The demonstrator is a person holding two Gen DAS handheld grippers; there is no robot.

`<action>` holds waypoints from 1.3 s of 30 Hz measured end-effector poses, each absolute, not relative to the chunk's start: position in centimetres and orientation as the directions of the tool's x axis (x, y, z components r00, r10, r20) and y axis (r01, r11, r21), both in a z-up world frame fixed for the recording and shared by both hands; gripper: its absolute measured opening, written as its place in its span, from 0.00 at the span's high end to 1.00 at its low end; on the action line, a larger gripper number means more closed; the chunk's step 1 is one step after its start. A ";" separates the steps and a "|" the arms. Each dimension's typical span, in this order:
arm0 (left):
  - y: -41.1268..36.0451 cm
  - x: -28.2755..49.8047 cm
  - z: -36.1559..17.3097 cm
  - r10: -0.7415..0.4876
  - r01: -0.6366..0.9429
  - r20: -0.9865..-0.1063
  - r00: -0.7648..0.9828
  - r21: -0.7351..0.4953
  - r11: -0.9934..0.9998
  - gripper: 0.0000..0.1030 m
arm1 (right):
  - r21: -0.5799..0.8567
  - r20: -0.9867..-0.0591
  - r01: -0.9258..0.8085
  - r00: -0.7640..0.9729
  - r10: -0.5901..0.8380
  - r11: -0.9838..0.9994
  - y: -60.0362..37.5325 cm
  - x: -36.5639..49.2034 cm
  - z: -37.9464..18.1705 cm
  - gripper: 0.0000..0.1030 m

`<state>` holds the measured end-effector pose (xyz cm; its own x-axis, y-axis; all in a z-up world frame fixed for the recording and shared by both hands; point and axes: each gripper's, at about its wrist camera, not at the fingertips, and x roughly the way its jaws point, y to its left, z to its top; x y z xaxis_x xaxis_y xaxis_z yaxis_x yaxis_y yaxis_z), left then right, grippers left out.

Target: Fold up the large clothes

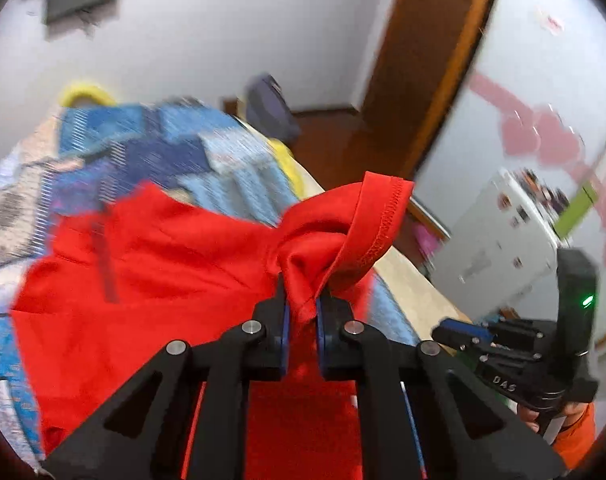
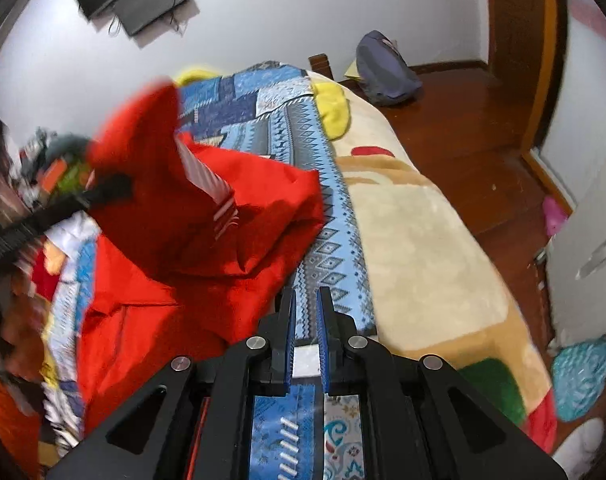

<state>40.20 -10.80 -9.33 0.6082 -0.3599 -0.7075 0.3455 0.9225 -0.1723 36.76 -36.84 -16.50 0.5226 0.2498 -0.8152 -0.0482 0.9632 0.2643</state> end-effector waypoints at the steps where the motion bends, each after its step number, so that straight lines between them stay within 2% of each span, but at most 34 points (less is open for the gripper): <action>1: -8.8 40.1 -8.4 -0.330 0.311 -0.690 0.644 -0.158 0.937 0.91 | 0.239 -0.820 -0.058 0.523 0.233 0.969 -36.2 37.2 -16.5 0.94; 5: -1.2 39.6 -5.8 -0.181 0.161 -0.643 0.744 -0.091 0.983 0.91 | 0.201 -0.830 -0.114 0.507 0.231 0.973 -33.6 39.2 -16.8 0.94; 10: 6.8 39.7 -6.2 -0.021 -0.011 -0.657 0.754 -0.045 0.999 0.91 | 0.106 -0.846 -0.184 0.500 0.186 0.977 -29.5 41.5 -18.1 0.94; 14: 11.9 40.8 -11.5 0.040 -0.116 -0.735 0.676 -0.053 0.992 0.91 | 0.077 -0.865 -0.236 0.467 0.182 0.969 -26.8 43.3 -20.1 0.94; 16: 13.5 40.8 -14.2 0.036 -0.145 -0.771 0.636 -0.074 0.987 0.91 | -0.001 -0.890 -0.234 0.443 0.106 0.972 -25.8 44.5 -21.8 0.94; 18: 14.9 40.7 -17.6 0.040 -0.179 -0.808 0.588 -0.082 0.980 0.91 | -0.161 -0.904 -0.240 0.426 -0.045 0.957 -24.8 45.5 -24.4 0.94; 21: 16.1 41.0 -22.3 0.045 -0.184 -0.856 0.515 -0.060 0.981 0.91 | -0.207 -0.886 -0.269 0.458 -0.064 0.941 -24.7 45.0 -25.2 0.94; 26: 17.9 39.9 -26.9 0.061 -0.190 -0.908 0.415 -0.020 0.982 0.77 | -0.242 -0.884 -0.272 0.457 -0.096 0.931 -25.3 44.7 -25.2 0.94; 27: 18.2 39.3 -27.2 0.074 -0.192 -0.909 0.411 -0.007 0.981 0.69 | -0.249 -0.883 -0.269 0.457 -0.105 0.930 -25.4 44.5 -25.2 0.94; 28: 18.6 38.7 -27.3 0.105 -0.197 -0.909 0.403 0.025 0.980 0.63 | -0.258 -0.881 -0.265 0.459 -0.114 0.929 -25.4 44.5 -25.2 0.94; 32: 20.2 36.1 -25.9 0.137 -0.170 -0.896 0.423 0.070 0.983 0.56 | -0.299 -0.869 -0.266 0.473 -0.147 0.916 -24.9 44.3 -25.3 0.94; 34: 21.1 35.1 -24.8 0.169 -0.170 -0.883 0.439 0.103 0.980 0.46 | -0.302 -0.869 -0.263 0.471 -0.151 0.917 -24.8 44.5 -25.2 0.94; 35: 21.3 34.8 -24.3 0.179 -0.171 -0.877 0.446 0.113 0.979 0.44 | -0.283 -0.875 -0.255 0.464 -0.140 0.925 -24.9 44.5 -24.9 0.94; 39: 22.1 34.4 -22.1 0.168 -0.183 -0.856 0.489 0.088 0.979 0.37 | -0.064 -0.896 -0.223 0.443 0.043 0.973 -26.2 45.2 -22.5 0.94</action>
